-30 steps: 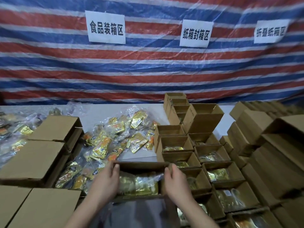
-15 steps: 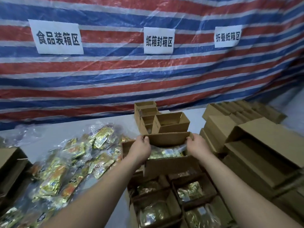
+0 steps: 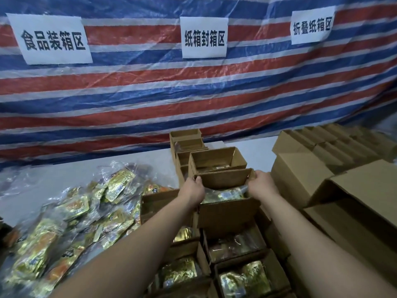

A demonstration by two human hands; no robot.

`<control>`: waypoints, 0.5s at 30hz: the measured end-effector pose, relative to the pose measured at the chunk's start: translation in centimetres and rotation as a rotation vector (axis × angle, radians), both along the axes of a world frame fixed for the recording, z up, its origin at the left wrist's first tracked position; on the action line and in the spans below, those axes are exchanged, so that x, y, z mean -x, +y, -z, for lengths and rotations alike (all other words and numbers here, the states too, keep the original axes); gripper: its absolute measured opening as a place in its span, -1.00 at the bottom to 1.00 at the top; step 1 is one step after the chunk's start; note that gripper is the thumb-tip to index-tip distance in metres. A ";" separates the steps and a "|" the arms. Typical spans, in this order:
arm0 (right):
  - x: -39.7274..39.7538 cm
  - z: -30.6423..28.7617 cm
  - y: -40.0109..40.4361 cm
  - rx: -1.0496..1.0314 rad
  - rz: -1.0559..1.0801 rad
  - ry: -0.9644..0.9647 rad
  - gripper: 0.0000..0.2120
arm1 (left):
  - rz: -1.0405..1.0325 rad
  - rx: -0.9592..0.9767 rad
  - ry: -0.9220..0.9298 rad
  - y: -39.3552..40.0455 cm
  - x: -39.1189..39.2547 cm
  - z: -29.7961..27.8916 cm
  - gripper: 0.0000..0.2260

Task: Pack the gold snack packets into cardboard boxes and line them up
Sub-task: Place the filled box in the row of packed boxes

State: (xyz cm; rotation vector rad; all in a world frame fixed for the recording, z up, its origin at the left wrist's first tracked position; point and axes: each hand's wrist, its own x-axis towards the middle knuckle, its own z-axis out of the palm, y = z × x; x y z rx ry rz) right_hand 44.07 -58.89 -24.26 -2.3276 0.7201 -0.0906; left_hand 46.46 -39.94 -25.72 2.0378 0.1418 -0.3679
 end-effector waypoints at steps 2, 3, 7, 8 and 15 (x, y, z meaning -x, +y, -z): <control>-0.6 0.3 -0.3 0.023 -0.016 -0.005 -0.82 | -0.014 0.012 0.027 -0.3 -0.5 0.4 -0.57; -0.9 0.4 -0.4 0.029 -0.024 -0.015 -0.81 | -0.019 0.017 0.037 -0.4 -0.7 0.5 -0.56; -1.3 1.1 -0.9 0.052 -0.032 -0.040 -0.82 | -0.007 0.037 0.091 -0.6 -1.0 0.7 -0.55; -1.4 1.2 -1.1 0.050 -0.035 -0.042 -0.83 | 0.005 0.046 0.117 -0.6 -1.0 0.6 -0.54; -1.4 0.7 -0.9 0.036 -0.058 -0.023 -0.80 | 0.082 0.215 0.216 0.5 -0.7 -0.3 -0.39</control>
